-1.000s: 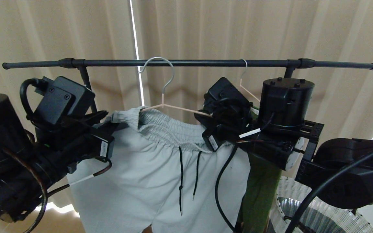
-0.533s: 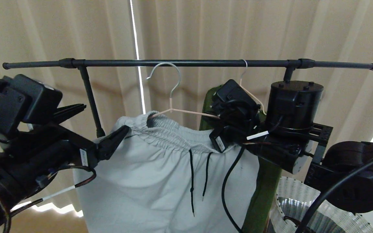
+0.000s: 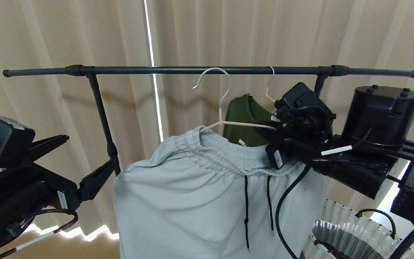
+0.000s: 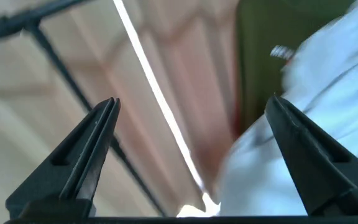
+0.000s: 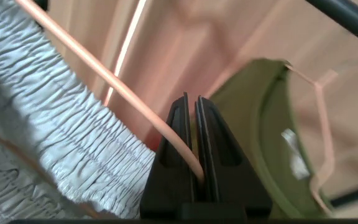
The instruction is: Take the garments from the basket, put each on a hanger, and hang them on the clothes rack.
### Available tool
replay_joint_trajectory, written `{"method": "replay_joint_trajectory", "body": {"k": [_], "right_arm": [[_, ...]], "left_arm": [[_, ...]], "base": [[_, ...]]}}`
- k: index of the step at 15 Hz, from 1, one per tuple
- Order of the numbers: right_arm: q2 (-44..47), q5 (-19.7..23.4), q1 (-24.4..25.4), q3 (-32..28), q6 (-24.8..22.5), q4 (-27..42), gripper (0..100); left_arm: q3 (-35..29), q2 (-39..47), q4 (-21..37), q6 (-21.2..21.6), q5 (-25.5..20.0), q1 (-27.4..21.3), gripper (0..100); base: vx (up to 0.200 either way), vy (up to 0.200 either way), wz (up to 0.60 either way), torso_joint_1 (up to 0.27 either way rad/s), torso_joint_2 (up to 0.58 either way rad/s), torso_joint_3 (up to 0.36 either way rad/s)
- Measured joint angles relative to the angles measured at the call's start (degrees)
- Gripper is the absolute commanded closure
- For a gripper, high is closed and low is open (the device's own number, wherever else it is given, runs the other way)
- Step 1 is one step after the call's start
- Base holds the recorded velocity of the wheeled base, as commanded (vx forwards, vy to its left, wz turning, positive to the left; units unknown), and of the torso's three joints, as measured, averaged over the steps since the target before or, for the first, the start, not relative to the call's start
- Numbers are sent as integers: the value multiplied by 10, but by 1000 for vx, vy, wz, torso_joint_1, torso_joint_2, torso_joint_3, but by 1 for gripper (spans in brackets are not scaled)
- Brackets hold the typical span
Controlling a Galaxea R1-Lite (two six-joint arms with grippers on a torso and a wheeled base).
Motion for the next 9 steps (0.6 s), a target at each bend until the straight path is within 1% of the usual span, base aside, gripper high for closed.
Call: {"method": "replay_joint_trajectory", "body": {"k": [3,7,9], "right_arm": [[-27,2,-12,14,1,-1,100],[-51,4,-14,27,1,0,100],[-57,6,-14,28,2,-1,100]], "left_arm": [[14,25,-1,0,-1,17,0],[29,69,-3,2,-1,20,0],[34,95,-5,-4,-21,19,0]], "base": [[0,0,0,0,0,0],[0,0,0,0,0,0],[0,0,0,0,0,0]]}}
